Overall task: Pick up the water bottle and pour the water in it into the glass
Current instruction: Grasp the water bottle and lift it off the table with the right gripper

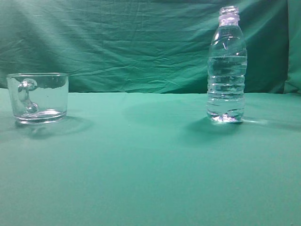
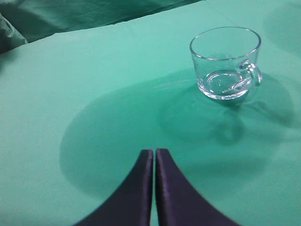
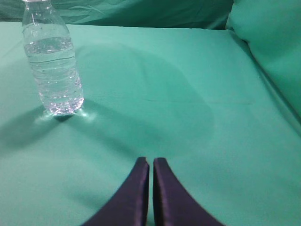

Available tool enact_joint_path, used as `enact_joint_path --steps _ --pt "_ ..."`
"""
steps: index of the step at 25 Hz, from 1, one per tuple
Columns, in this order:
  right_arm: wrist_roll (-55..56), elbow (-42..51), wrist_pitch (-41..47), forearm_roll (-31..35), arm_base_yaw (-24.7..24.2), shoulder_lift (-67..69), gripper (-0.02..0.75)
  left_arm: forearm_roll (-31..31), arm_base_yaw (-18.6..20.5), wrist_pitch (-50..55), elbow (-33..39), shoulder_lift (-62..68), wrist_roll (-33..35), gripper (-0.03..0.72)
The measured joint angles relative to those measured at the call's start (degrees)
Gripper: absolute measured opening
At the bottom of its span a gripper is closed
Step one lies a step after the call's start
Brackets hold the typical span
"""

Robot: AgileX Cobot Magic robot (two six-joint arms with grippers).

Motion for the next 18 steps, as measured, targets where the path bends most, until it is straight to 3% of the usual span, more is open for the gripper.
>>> enact_joint_path --steps 18 --pt "0.0 0.0 0.0 0.0 0.0 0.0 0.0 0.0 0.0 0.0 0.0 0.0 0.0 0.0"
